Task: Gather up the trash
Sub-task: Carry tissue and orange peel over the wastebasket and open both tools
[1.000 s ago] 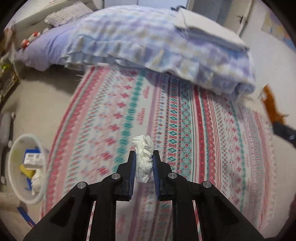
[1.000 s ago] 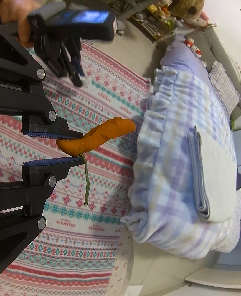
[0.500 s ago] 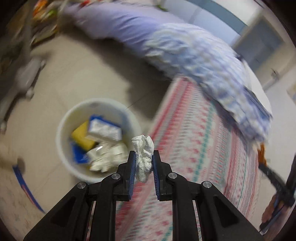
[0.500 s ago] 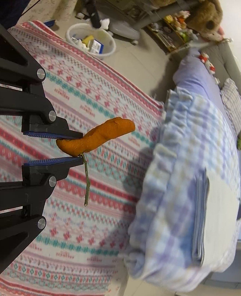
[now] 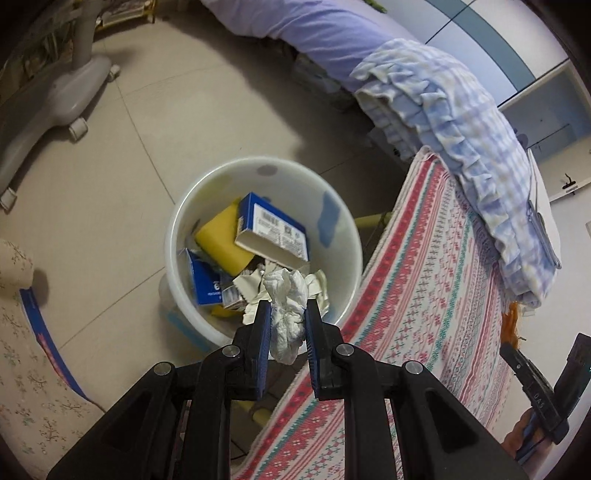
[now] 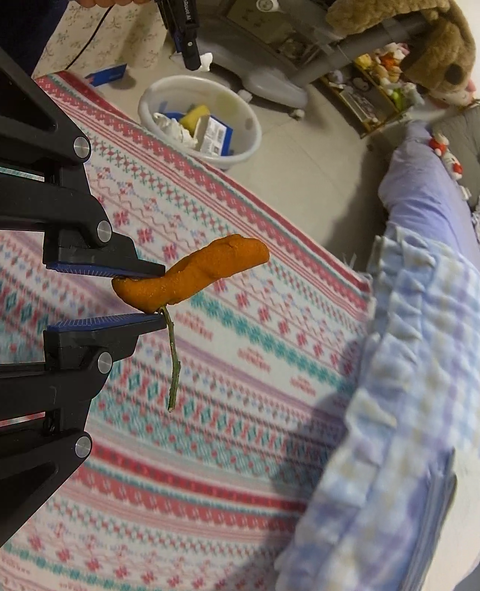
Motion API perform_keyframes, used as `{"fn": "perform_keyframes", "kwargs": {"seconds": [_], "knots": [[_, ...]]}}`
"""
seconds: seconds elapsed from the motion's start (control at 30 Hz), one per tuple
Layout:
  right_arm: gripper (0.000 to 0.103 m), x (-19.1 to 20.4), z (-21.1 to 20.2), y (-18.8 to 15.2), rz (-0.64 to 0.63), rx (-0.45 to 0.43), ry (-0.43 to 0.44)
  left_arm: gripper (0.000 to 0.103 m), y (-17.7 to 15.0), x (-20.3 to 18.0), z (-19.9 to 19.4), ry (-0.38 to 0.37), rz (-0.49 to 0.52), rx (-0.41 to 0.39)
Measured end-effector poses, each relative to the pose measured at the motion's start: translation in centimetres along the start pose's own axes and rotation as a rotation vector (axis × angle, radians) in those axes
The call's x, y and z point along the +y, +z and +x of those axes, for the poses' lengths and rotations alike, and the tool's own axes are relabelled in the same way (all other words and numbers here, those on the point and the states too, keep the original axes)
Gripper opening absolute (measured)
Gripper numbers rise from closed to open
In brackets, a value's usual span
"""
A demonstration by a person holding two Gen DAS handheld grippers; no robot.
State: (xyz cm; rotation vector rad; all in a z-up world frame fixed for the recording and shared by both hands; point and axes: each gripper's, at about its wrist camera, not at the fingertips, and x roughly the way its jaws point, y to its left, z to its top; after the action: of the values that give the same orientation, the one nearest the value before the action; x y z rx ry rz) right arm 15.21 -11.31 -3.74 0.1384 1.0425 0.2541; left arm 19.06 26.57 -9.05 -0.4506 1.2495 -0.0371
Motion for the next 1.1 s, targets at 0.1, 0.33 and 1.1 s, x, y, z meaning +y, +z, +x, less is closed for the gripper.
{"fn": "perform_keyframes", "kwargs": {"seconds": [0.1, 0.33, 1.1], "knots": [[0.016, 1.6, 1.3, -0.2, -0.023, 0.017, -0.004, 0.019, 0.3, 0.5, 0.6, -0.004, -0.013, 0.015], [0.016, 4.8, 3.8, -0.6, -0.057, 0.035, 0.018, 0.024, 0.8, 1.8, 1.1, -0.016, -0.075, 0.036], [0.016, 15.2, 8.5, -0.1, -0.25, 0.032, 0.072, 0.046, 1.5, 8.0, -4.0, -0.037, -0.265, -0.077]]}}
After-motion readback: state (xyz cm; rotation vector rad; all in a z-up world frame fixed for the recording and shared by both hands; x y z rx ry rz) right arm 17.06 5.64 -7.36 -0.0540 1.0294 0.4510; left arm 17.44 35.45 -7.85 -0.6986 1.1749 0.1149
